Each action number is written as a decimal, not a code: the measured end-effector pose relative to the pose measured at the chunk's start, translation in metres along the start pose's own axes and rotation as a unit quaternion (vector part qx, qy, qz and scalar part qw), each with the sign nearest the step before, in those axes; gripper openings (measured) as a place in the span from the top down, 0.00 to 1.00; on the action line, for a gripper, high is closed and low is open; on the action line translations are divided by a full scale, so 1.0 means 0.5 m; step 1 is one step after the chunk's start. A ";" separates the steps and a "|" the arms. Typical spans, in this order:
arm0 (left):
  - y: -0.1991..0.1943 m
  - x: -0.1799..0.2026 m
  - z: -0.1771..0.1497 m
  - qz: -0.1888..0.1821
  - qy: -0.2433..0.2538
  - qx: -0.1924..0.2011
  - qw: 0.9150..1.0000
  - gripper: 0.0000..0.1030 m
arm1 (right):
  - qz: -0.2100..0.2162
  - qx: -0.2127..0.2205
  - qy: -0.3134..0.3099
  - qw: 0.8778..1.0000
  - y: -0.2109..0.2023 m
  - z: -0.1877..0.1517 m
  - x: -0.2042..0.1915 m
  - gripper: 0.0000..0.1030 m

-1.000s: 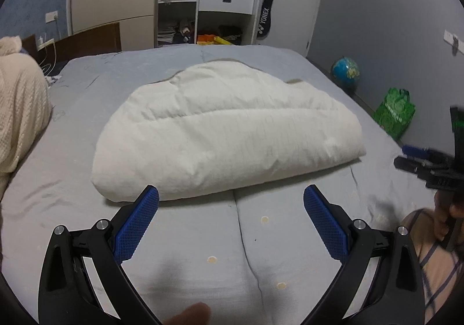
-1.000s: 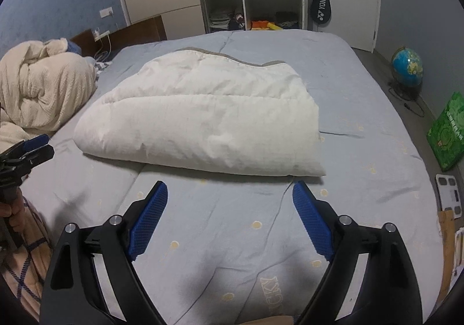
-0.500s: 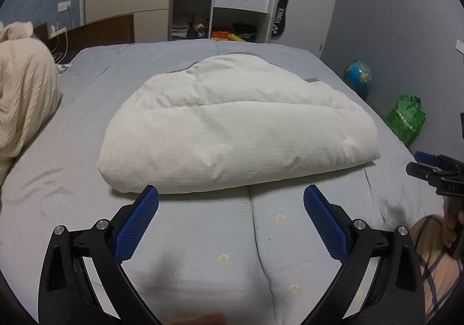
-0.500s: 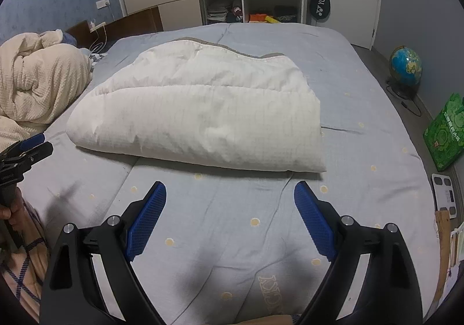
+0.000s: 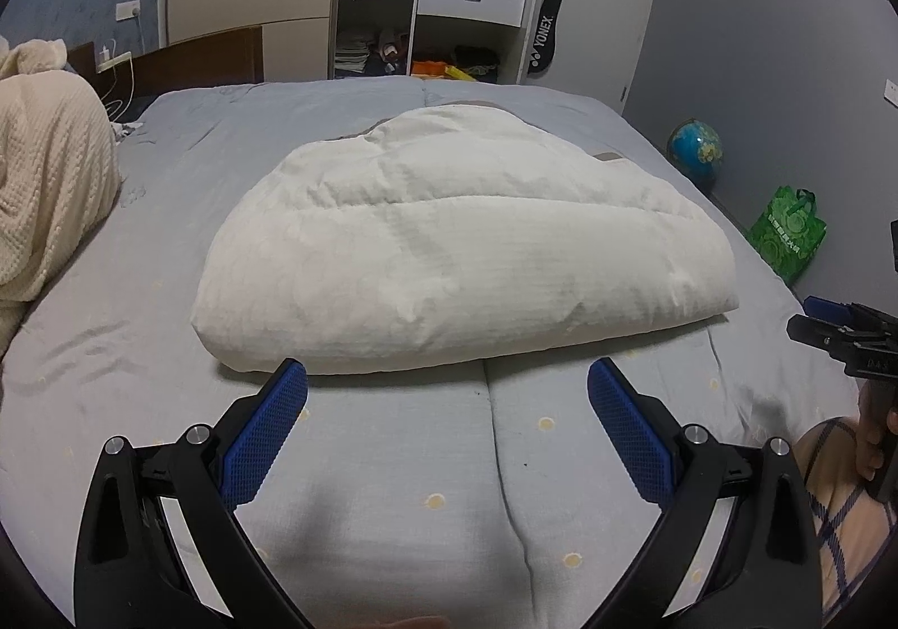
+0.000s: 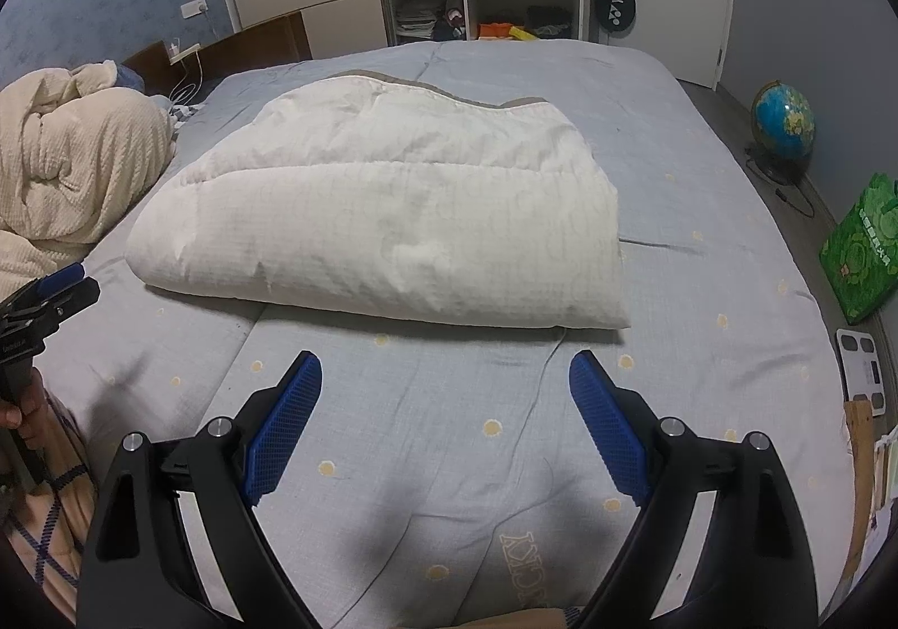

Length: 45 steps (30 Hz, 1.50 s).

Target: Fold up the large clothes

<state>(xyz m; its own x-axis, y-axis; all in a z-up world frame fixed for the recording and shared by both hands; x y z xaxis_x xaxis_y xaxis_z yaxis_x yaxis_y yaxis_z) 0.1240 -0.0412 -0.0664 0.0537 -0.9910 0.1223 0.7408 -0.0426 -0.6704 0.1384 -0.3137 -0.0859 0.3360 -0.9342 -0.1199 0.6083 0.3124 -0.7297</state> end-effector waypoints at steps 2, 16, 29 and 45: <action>0.001 0.001 0.000 0.000 -0.001 0.000 1.000 0.06 | 0.000 0.000 0.001 1.000 -0.001 0.000 0.001 0.17; 0.001 0.008 0.001 0.001 0.007 0.000 1.000 0.06 | 0.001 -0.001 0.003 1.000 -0.001 0.000 0.004 0.17; 0.001 0.010 0.000 0.002 0.006 -0.001 1.000 0.06 | 0.000 -0.002 0.004 1.000 -0.001 -0.001 0.005 0.17; 0.004 0.008 -0.001 0.003 0.010 -0.002 1.000 0.06 | 0.000 -0.003 0.003 1.000 0.000 -0.001 0.005 0.17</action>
<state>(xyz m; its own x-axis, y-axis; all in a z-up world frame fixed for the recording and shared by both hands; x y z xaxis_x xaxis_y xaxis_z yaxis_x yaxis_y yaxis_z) 0.1252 -0.0452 -0.0678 0.0441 -0.9937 0.1031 0.7378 -0.0372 -0.6740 0.1386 -0.3162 -0.0865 0.3313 -0.9353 -0.1246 0.6039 0.3117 -0.7336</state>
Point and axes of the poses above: each gripper's, at about its wrist camera, not at the fingertips, and y roughly the way its jaws point, x to its right, z to its top, the point moved 8 cm from there along y, roughly the way its jaws point
